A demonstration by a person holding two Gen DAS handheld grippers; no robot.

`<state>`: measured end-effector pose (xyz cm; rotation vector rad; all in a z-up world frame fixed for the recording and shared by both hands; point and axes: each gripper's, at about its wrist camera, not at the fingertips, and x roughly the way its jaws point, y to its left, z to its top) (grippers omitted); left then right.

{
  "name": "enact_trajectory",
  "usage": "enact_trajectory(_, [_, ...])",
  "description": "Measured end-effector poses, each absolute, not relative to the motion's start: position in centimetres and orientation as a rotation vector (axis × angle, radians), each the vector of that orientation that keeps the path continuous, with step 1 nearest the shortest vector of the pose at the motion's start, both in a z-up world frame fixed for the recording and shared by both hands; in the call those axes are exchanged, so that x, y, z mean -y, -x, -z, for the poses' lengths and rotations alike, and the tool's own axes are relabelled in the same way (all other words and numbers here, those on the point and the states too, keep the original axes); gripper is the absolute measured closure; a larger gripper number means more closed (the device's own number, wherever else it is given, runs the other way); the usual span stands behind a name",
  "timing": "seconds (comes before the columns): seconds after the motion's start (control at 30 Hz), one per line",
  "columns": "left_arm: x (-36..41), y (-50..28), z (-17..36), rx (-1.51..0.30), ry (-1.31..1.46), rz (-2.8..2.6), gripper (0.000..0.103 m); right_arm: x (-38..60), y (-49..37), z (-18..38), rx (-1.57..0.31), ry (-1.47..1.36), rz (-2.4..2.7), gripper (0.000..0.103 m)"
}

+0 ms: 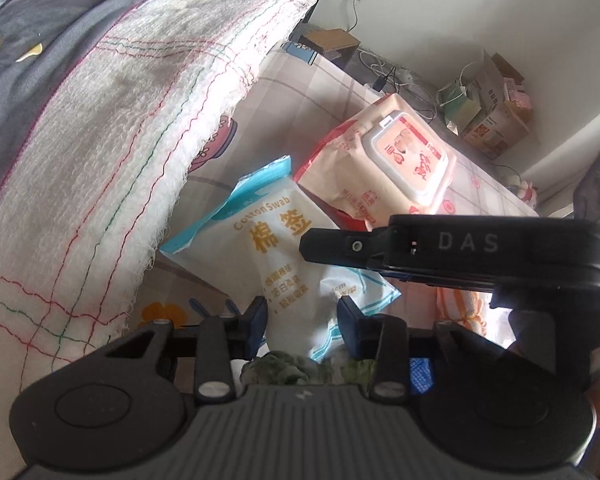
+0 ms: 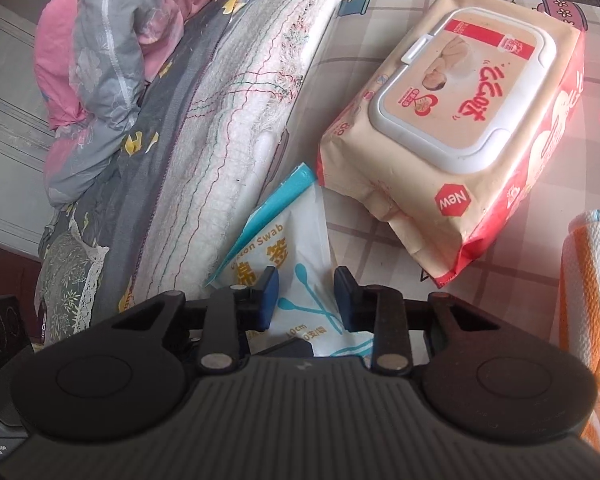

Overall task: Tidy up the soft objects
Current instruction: 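Lift the swab bag and carry it into the cardboard box with the right tool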

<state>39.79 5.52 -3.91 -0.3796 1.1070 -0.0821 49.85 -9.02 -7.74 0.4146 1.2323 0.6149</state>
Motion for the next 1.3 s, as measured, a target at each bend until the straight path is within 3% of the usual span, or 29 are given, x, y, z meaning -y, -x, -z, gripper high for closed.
enact_trajectory(0.57, [-0.1,-33.2,-6.5,-0.915,0.263,0.227,0.065,15.5,-42.0,-3.6,-1.02,-0.412,-0.633,0.075])
enact_trajectory(0.93, [16.3,-28.8,-8.8,-0.91,0.119,0.504,0.065,33.4,-31.3,-7.4,-0.898,-0.535,-0.45,0.075])
enact_trajectory(1.3, [33.6,-28.0,-4.7,-0.984,-0.004,0.712,0.065,51.6,-23.6,-3.9,-0.842,-0.651,-0.186,0.074])
